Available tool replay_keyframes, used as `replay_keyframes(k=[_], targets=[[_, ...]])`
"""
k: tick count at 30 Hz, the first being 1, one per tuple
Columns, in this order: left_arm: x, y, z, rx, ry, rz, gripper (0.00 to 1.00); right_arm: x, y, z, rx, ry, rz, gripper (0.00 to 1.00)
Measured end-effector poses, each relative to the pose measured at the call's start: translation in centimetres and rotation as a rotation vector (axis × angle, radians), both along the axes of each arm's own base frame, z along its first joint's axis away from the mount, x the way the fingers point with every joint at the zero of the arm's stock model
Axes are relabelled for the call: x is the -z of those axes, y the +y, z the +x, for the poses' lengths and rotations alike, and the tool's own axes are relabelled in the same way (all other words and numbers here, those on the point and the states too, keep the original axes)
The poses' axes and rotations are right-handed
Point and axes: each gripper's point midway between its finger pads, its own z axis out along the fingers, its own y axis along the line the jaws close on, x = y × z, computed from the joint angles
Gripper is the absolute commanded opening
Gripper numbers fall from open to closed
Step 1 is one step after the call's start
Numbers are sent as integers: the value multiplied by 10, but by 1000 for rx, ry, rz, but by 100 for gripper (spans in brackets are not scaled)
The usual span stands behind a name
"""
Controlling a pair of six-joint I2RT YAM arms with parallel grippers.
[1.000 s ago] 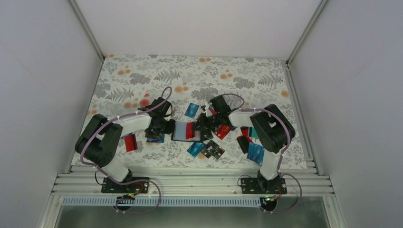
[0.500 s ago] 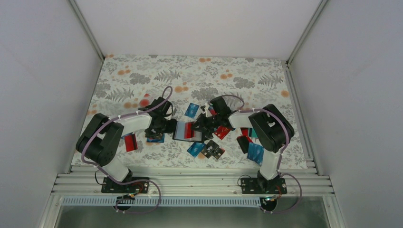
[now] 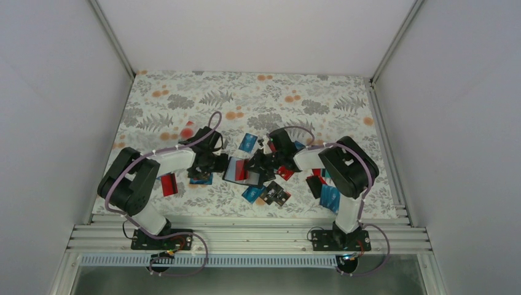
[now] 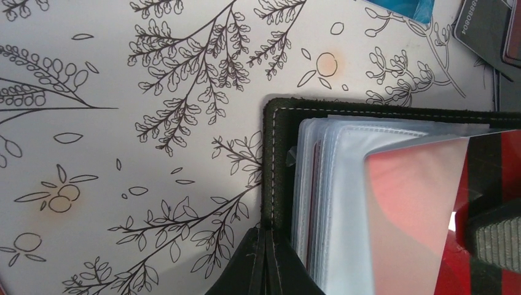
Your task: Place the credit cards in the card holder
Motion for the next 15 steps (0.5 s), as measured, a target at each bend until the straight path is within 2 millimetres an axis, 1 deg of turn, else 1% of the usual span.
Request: replay_keyframes(k=[8, 15], targets=[[0, 1, -1, -25, -10, -22, 2, 6, 0, 0, 60, 9, -13, 4], [1, 1, -7, -49, -19, -57, 2, 3, -5, 2, 114, 0, -33, 4]])
